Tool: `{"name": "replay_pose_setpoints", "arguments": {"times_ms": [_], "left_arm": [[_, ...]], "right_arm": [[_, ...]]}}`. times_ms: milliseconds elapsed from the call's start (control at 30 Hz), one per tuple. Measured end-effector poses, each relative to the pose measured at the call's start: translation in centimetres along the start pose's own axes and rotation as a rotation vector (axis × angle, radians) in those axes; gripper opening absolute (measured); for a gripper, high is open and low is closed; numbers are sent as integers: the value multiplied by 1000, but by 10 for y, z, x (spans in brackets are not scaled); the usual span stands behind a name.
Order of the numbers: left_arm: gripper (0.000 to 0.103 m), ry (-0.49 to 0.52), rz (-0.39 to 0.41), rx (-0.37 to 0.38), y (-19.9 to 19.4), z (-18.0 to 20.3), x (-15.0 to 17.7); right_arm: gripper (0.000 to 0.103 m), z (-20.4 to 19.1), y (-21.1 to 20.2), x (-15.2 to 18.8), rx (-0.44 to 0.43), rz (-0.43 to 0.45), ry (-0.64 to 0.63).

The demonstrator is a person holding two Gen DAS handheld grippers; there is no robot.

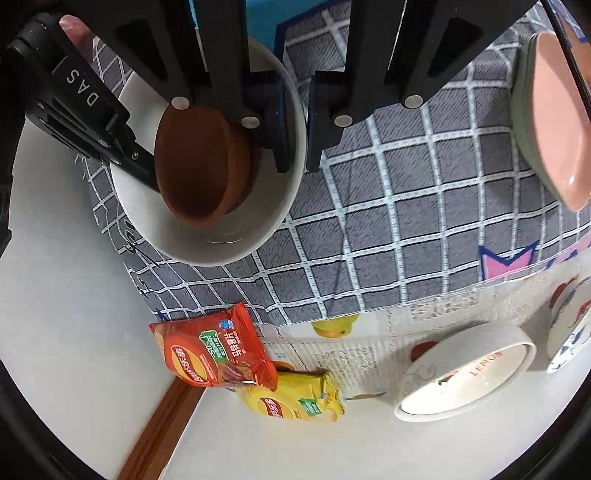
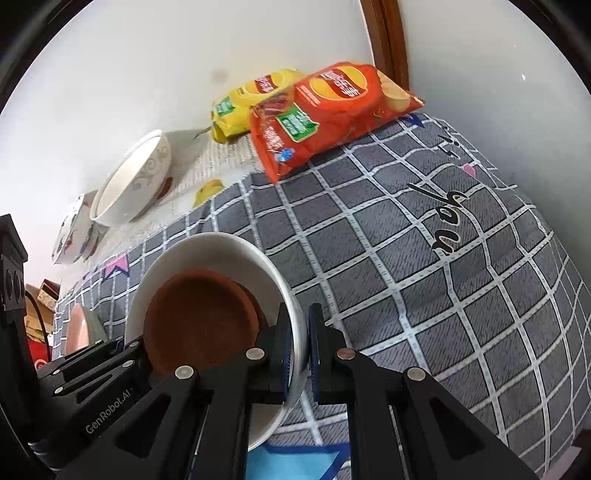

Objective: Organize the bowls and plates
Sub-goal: 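Lift the white bowl with both tools and carry it toward the pink plate stack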

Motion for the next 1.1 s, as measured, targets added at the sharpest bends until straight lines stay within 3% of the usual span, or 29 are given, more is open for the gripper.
{"name": "replay_pose_setpoints", "arguments": {"times_ms": [567,1100], "left_arm": [[9,-49,70,-32,-61,-49,17],[9,-110,107,-57,-91,-107,30]], "right_arm": [[9,-68,-36,20,-48,37,-59],[9,-132,-36,35,-83,37,-118]]}}
Point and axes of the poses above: each gripper's, at about its wrist camera, not at the fingertips, and y roughly the way its jaws point, z to its right, x to its underside, the point moved 6 cm from there along y, roughly the way its jaws point, and after that the axes turned 4 degrees about -z, right-handed, at the moved point
